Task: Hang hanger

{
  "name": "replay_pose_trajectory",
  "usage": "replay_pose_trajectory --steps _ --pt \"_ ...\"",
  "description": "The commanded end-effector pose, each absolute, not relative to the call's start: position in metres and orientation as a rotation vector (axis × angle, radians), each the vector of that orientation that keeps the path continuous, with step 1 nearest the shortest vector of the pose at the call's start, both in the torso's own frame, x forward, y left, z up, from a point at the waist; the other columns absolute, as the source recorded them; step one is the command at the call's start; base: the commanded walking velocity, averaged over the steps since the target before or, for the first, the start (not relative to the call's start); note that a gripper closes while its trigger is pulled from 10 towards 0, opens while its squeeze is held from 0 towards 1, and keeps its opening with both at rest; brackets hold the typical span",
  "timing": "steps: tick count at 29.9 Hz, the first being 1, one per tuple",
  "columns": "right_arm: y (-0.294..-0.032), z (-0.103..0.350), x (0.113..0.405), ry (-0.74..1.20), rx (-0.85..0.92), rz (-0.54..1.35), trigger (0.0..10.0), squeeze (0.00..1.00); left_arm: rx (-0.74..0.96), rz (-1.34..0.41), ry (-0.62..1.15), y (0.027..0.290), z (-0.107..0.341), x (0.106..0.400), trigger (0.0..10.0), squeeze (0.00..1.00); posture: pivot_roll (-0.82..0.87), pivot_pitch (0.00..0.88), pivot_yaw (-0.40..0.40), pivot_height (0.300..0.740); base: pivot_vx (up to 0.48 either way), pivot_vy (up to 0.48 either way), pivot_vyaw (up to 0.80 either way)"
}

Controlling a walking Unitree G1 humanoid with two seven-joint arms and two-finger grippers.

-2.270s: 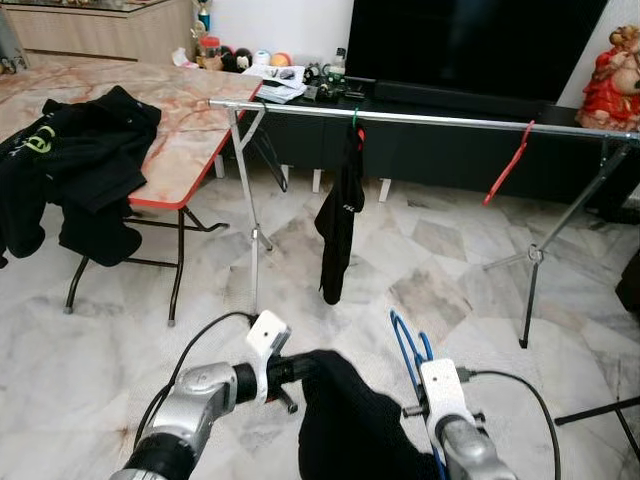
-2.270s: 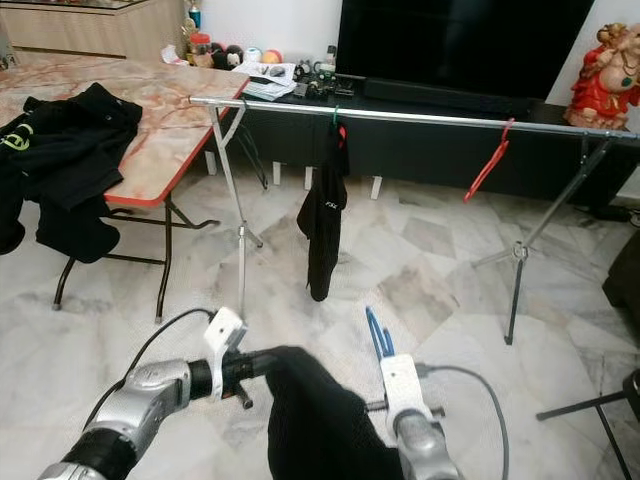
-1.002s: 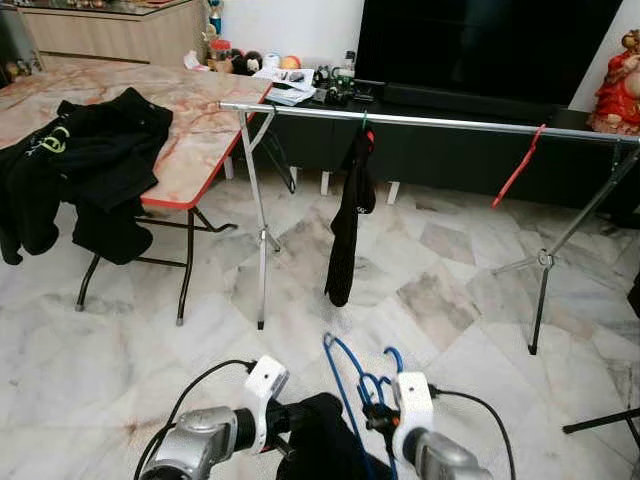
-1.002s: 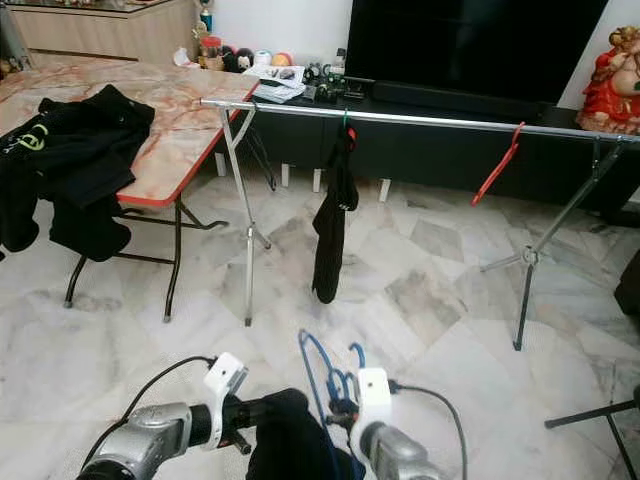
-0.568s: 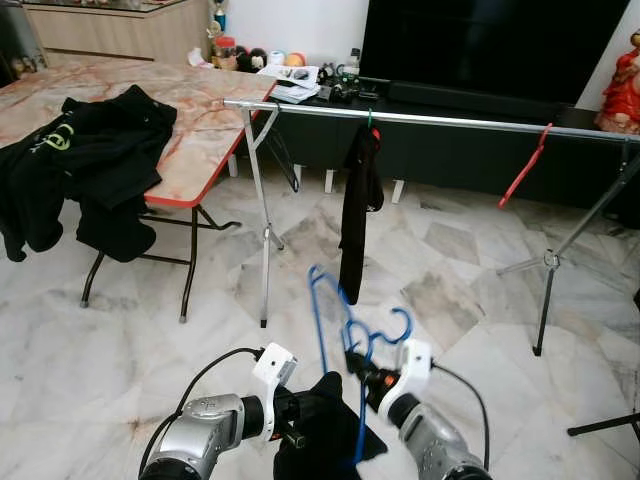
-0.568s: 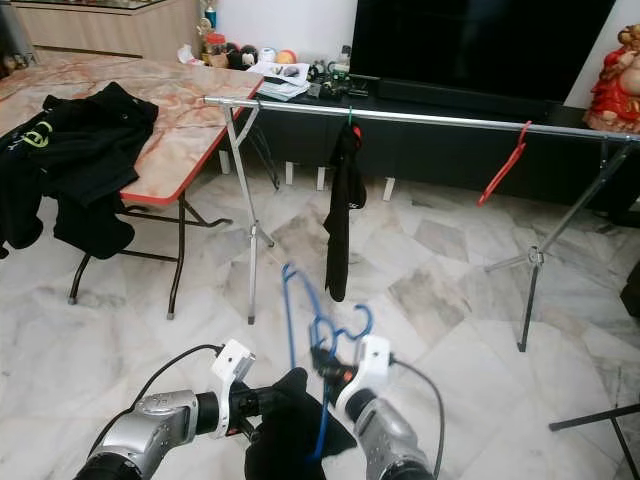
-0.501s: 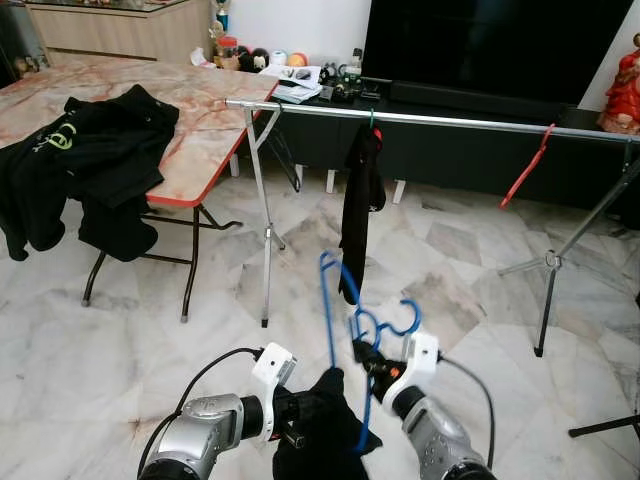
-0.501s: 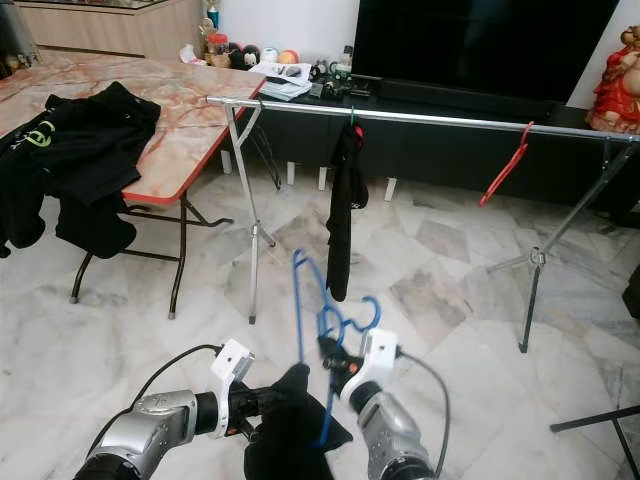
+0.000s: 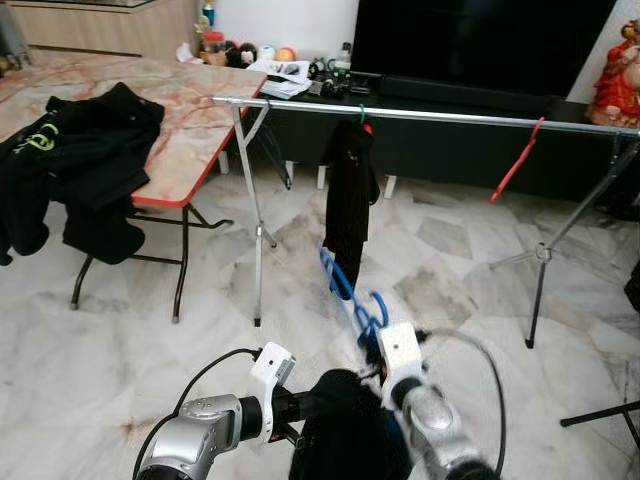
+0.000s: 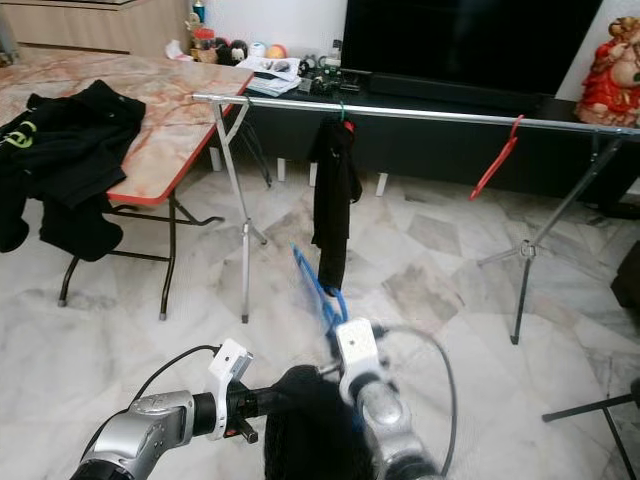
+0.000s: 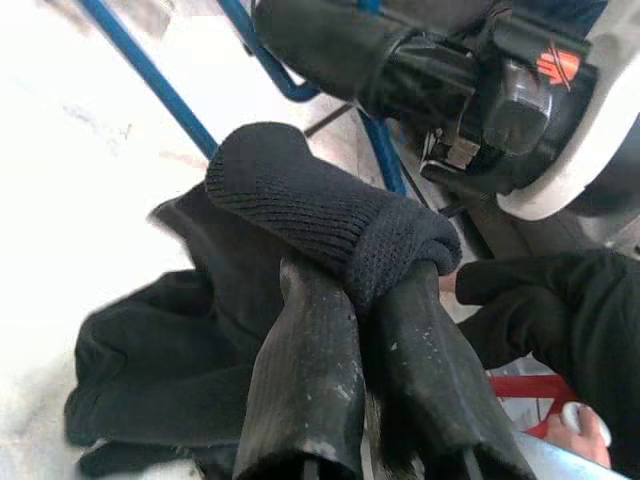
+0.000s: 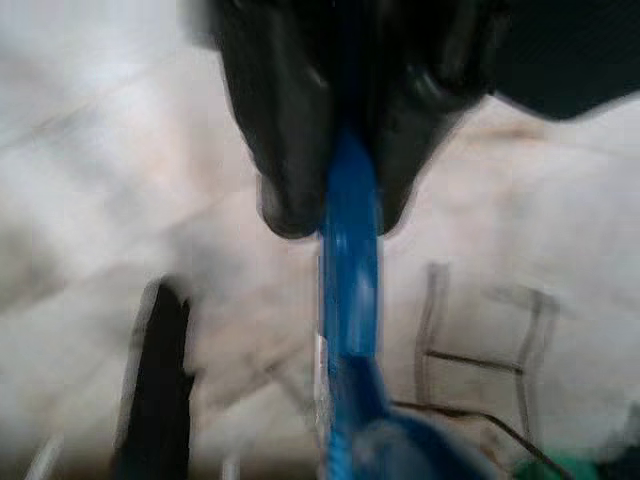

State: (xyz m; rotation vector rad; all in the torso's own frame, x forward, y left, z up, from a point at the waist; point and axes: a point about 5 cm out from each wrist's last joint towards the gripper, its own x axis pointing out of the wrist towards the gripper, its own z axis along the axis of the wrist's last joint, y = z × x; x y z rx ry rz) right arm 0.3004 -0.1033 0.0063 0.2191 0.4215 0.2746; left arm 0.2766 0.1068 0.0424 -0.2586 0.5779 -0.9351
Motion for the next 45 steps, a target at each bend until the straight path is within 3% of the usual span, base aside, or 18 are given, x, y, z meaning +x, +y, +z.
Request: replay_pose_trajectory --steps 1,3,4,5,7,9,12,15,17,19,20,23,27,30,37,39,42,45 --pt "-0.116 0.01 0.309 0.441 0.517 0.13 10.0 0.0 -0.253 -0.946 0.562 0.106 0.047 0.277 10.0 0.0 0.12 0.042 -0.055 0.74 0.0 0.0 0.0" --pt "-0.116 0.009 0.31 0.479 0.881 0.067 10.0 0.0 -0.255 -0.945 0.564 0.105 0.047 0.278 10.0 0.0 0.12 0.042 -0.055 0.74 0.0 0.0 0.0" --pt "-0.124 0.011 0.311 0.451 0.77 0.069 10.0 0.0 -0.255 -0.945 0.565 0.104 0.048 0.278 10.0 0.0 0.12 0.042 -0.053 0.74 0.0 0.0 0.0" --pt "-0.128 0.013 0.313 0.422 0.63 0.081 10.0 0.0 -0.255 -0.945 0.565 0.103 0.048 0.278 10.0 0.0 0.12 0.043 -0.053 0.74 0.0 0.0 0.0" --pt "-0.133 0.026 0.317 0.277 -0.198 0.16 10.0 0.0 -0.254 -0.949 0.562 0.1 0.052 0.279 10.0 0.0 0.12 0.042 -0.054 0.74 0.0 0.0 0.0" --pt "-0.129 0.034 0.317 0.134 -0.56 0.22 10.0 0.0 -0.254 -0.95 0.559 0.099 0.054 0.28 10.0 0.0 0.12 0.042 -0.054 0.74 0.0 0.0 0.0" --pt "-0.133 0.045 0.321 -0.01 -0.738 0.163 10.0 0.0 -0.255 -0.954 0.551 0.096 0.062 0.28 10.0 0.0 0.12 0.042 -0.054 0.74 0.0 0.0 0.0" --pt "-0.14 0.042 0.321 0.071 -0.563 0.113 10.0 0.0 -0.257 -0.958 0.547 0.095 0.065 0.279 10.0 0.0 0.12 0.044 -0.053 0.74 0.0 0.0 0.0" --pt "-0.145 0.03 0.32 0.254 -0.149 0.062 10.0 0.0 -0.257 -0.961 0.548 0.095 0.066 0.278 10.0 0.0 0.12 0.045 -0.051 0.74 0.0 0.0 0.0" --pt "-0.146 0.027 0.318 0.286 -0.131 0.076 10.0 0.0 -0.257 -0.962 0.547 0.096 0.066 0.277 10.0 0.0 0.12 0.043 -0.051 0.74 0.0 0.0 0.0" --pt "-0.145 0.007 0.31 0.506 0.411 -0.019 10.0 0.0 -0.255 -0.963 0.548 0.098 0.064 0.276 10.0 0.0 0.12 0.043 -0.05 0.74 0.0 0.0 0.0" --pt "-0.134 -0.001 0.305 0.58 0.726 -0.049 10.0 0.0 -0.253 -0.961 0.552 0.099 0.063 0.274 10.0 0.0 0.12 0.043 -0.051 0.74 0.0 0.0 0.0" --pt "-0.135 0.007 0.309 0.482 0.627 0.001 10.0 0.0 -0.254 -0.954 0.562 0.102 0.06 0.272 10.0 0.0 0.12 0.043 -0.053 0.74 0.0 0.0 0.0" --pt "-0.144 0.042 0.321 0.098 -0.387 0.067 10.0 0.0 -0.254 -0.949 0.567 0.103 0.059 0.271 10.0 0.0 0.12 0.044 -0.053 0.74 0.0 0.0 0.0" --pt "-0.149 0.055 0.327 0.027 -0.477 0.014 10.0 0.0 -0.256 -0.947 0.571 0.103 0.057 0.272 10.0 0.0 0.12 0.042 -0.052 0.74 0.0 0.0 0.0" --pt "-0.148 0.04 0.325 0.196 -0.232 0.032 10.0 0.0 -0.256 -0.946 0.573 0.103 0.056 0.273 10.0 0.0 0.12 0.043 -0.05 0.74 0.0 0.0 0.0" --pt "-0.133 0.006 0.31 0.519 0.588 -0.031 10.0 0.0 -0.255 -0.946 0.574 0.103 0.055 0.274 10.0 0.0 0.12 0.042 -0.051 0.74 0.0 0.0 0.0" --pt "-0.118 0.001 0.305 0.571 0.781 0.054 10.0 0.0 -0.258 -0.947 0.574 0.102 0.055 0.274 10.0 0.0 0.12 0.043 -0.052 0.74 0.0 0.0 0.0"
